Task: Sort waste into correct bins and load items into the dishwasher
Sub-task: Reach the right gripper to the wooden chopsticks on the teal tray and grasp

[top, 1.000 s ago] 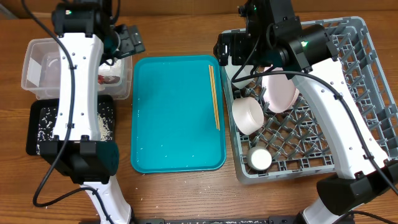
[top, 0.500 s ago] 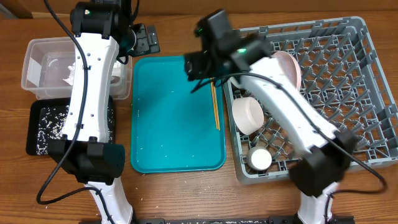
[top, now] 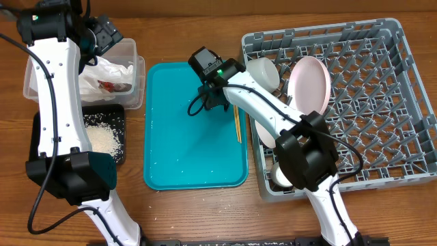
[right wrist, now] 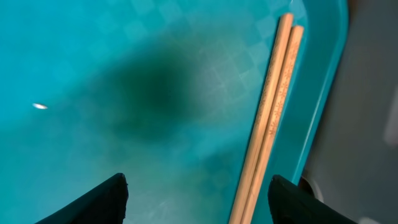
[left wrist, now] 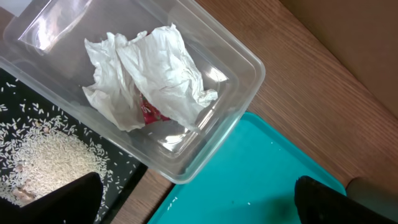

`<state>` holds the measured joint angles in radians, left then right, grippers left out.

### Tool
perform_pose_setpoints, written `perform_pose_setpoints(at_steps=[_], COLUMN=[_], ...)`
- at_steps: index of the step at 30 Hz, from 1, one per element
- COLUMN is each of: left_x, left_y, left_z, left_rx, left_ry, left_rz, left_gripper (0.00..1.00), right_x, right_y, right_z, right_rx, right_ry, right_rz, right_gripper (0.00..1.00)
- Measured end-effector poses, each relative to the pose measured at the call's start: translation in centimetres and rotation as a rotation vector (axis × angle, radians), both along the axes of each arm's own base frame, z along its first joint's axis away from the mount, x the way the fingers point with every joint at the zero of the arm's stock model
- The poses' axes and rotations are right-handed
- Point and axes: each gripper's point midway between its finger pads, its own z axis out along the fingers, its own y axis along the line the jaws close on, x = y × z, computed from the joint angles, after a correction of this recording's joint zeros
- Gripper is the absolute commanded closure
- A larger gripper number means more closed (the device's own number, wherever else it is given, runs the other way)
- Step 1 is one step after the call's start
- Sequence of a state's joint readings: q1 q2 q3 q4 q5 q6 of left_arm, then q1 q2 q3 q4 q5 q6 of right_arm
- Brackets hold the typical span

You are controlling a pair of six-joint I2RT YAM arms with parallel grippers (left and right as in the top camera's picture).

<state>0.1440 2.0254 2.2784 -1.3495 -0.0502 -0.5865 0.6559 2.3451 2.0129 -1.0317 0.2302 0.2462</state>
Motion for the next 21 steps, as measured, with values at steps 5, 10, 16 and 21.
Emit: perform_pose_setpoints(at_steps=[5,10,16,21], left_x=[0.0,0.0,0.0,0.0], left_y=[0.0,0.0,0.0,0.0], left_z=[0.0,0.0,0.0,0.0], left_rx=[-0.005,-0.005,-0.005,-0.005], left_ry=[-0.001,-0.001,-0.001,-0.001], left_rz=[0.009,0.009,0.009,0.009], left_gripper=[0.00,0.00,0.00,0.00], right_x=[-0.1,-0.1,-0.8,-1.5], right_y=[-0.6,-0.8,-1.1,-1.0], right_z=[-1.4,-2.0,-2.3,-3.0], right_rx=[-0.033,-0.016,0.011,0.033], right_ry=[0.024,0.052,0.108,0.160], right_rz=[0.001,-0.003,-0.005,-0.002], right_gripper=[0.28,0.29,0.31,0.33])
